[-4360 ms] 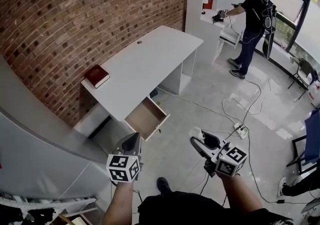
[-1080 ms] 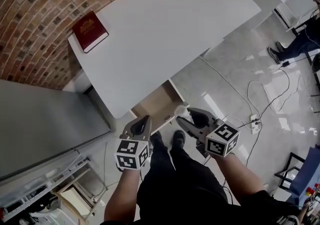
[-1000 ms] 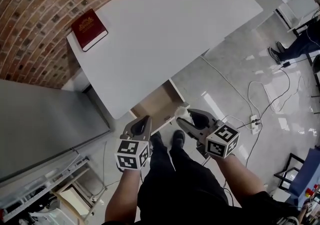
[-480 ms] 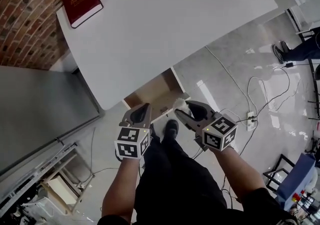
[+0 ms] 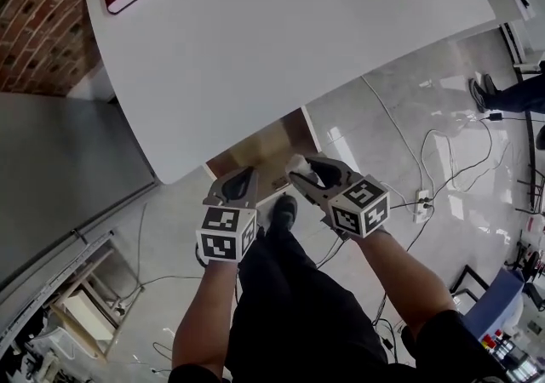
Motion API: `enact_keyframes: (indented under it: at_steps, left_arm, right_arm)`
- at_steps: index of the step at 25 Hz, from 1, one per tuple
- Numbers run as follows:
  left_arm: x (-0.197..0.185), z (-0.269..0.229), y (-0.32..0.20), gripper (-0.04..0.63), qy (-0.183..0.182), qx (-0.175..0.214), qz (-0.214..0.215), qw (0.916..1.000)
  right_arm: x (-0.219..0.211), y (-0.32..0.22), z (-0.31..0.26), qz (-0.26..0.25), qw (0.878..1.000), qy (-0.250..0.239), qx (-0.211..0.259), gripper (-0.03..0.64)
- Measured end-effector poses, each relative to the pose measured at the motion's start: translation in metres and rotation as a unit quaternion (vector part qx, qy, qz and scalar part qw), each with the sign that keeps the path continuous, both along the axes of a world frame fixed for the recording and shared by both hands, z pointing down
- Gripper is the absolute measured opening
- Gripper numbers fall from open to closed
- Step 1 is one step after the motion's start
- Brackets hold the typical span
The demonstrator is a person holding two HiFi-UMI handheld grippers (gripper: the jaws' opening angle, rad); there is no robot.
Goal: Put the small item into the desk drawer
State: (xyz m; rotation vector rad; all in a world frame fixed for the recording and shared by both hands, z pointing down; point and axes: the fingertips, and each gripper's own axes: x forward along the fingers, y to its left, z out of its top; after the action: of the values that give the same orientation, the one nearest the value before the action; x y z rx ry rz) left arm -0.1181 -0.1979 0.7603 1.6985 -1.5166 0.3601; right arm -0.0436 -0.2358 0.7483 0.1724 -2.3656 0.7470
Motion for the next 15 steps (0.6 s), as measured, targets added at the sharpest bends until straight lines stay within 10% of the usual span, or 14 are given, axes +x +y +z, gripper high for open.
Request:
enact_keyframes:
  at_steps: [15]
  left_arm:
    - [-0.009,0.052,0.024,0.011,0.008,-0.040,-0.005,0.9992]
  right_arm:
    - [-0.037,0.007,0.084,-0.062,0.997,0.054,0.003,0.166]
